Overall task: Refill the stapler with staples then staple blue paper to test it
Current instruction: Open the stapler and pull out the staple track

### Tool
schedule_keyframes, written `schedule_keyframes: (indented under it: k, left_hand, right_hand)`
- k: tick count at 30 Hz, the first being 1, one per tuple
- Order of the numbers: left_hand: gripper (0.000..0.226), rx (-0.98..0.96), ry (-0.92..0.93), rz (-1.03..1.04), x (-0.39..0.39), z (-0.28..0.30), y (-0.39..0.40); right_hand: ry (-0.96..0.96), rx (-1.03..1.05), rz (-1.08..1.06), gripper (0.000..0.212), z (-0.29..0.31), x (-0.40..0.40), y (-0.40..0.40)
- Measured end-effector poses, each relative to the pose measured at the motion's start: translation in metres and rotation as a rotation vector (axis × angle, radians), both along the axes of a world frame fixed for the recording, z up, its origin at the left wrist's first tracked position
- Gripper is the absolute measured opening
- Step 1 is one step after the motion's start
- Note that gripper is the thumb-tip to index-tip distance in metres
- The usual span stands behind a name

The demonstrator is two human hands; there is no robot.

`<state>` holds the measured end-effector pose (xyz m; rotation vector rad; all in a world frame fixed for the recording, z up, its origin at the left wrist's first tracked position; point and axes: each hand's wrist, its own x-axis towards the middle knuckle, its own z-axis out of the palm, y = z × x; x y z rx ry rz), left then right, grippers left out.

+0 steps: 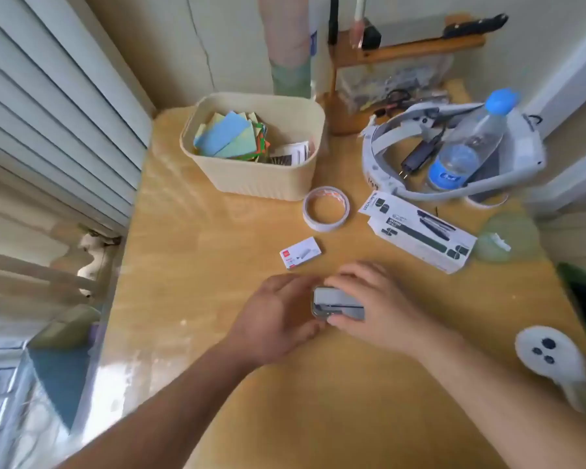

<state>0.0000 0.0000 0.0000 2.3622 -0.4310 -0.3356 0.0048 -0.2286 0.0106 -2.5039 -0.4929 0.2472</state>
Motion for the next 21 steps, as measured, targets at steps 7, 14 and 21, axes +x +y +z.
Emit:
schedule_keyframes:
  k: [7, 14, 21]
  left_hand:
    - [0.032, -0.193, -0.191, 0.096, 0.0, -0.056, -0.007]
    - [0.028, -0.22, -0.302, 0.049, -0.002, -0.069, -0.006]
    - [0.03, -0.186, -0.336, 0.096, -0.009, -0.071, -0.01]
  right_hand:
    - [-0.379, 0.233, -0.089, 0.038, -0.069, -0.015, 0.002]
    - [-0.496, 0.197, -0.129, 0.037, -0.084, -0.009, 0.006]
    - [-0.472, 0.204, -0.145, 0.039, -0.084, -0.02, 0.007]
